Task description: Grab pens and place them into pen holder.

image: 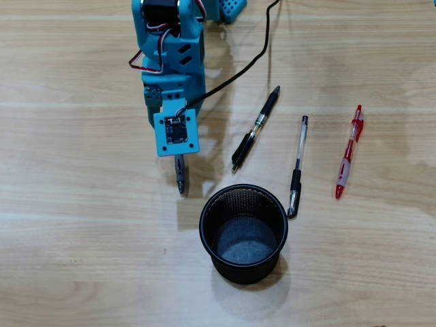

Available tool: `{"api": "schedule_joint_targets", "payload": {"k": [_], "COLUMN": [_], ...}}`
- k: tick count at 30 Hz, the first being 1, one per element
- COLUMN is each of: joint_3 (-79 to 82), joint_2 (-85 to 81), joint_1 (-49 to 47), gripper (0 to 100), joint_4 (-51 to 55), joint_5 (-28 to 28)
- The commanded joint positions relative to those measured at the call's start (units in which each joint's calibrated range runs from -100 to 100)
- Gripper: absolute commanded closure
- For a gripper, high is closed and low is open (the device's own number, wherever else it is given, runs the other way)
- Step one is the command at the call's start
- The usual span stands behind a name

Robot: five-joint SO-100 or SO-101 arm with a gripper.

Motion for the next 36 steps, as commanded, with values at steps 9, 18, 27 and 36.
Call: {"api": "schedule_joint_targets", "payload": {"k": [9, 18, 27, 36], "joint_3": [-6.95, -18.04, -19.48, -27.32], "joint_2": [8.50, 23.36, 27.23, 26.89], "joint_1": [0.93, 0.57, 1.11, 2.02], "gripper": [79, 80, 95, 98], "joint_4": [-0.29, 0.05, 0.23, 11.33], "joint_5": [-1.37, -1.32, -1.32, -1.27]}}
